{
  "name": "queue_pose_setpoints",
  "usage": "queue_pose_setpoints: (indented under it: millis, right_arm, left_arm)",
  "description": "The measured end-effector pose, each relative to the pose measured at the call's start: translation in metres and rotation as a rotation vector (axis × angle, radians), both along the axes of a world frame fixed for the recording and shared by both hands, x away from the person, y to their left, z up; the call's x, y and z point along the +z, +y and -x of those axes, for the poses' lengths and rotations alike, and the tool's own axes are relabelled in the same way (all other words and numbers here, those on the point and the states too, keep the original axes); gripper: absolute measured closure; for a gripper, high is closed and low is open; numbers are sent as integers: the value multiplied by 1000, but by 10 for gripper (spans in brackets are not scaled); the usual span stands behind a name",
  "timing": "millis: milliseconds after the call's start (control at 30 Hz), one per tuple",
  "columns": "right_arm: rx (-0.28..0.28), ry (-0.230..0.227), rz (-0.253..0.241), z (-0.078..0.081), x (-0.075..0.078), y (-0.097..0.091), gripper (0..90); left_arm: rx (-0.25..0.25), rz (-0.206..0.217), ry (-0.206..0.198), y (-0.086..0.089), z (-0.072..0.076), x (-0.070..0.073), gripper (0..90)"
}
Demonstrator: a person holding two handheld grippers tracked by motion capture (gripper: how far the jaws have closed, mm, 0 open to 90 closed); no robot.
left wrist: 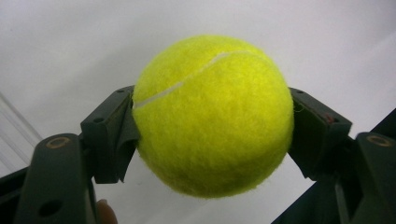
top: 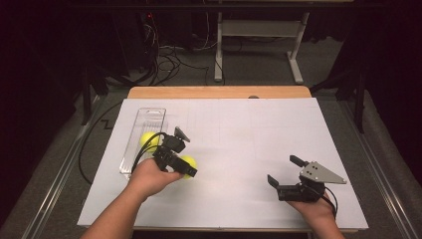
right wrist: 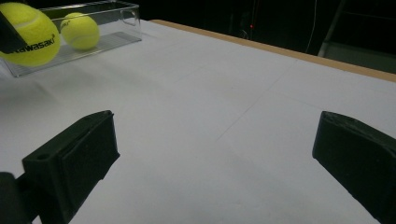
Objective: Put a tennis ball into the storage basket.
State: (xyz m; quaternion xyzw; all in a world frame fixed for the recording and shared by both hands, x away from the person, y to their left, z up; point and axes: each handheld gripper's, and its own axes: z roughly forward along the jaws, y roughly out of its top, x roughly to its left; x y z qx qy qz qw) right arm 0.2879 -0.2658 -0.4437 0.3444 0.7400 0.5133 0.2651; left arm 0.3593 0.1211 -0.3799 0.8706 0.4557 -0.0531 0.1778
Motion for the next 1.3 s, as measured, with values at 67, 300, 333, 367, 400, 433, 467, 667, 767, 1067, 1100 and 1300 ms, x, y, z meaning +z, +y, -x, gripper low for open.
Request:
queue_pose_setpoints:
  millis: [67,300,333,367,400,433,467,667,767,1067,1100,1300]
  right_arm:
    - [1,-1,1,0,0,1,3]
    - [3,-6,1,0,1,1,4]
    - [3,-7,1,0,1,1,4]
    - [3,-7,0,0,1,1,4]
    - [3,-7,0,0,1,1,4]
    - [4,-7,-1,0,1,1,4]
    - [4,-7,-2,0,1,1,4]
    - [5,-8,-5,1,1,1,4]
    - [5,-8,-5,0,1,1,4]
    - [5,-5,-3,0,0,2,4]
    - [5,-5,-3,0,0,2,4]
    - [4,-5,-2,0,0,2,4]
  left_arm:
    - [2,-1,4,1,0,1,266]
    - [-8,-19,0,1,-1,12,267]
    - [-8,-20,-1,2,-1,14,267]
    - [-9,-22,-2,2,-2,17,267]
    - [-10,-28,-3,3,-2,19,267]
    - [-10,-32,-3,3,-3,22,267]
    - [-7,-33,-4,4,-3,23,267]
    - [-3,-60,25,13,-7,29,267]
    - [2,-68,36,17,-9,30,267]
    - [31,-63,40,31,-12,32,267]
    - [36,-60,36,32,-12,32,267]
    - [82,-50,14,48,-15,36,266]
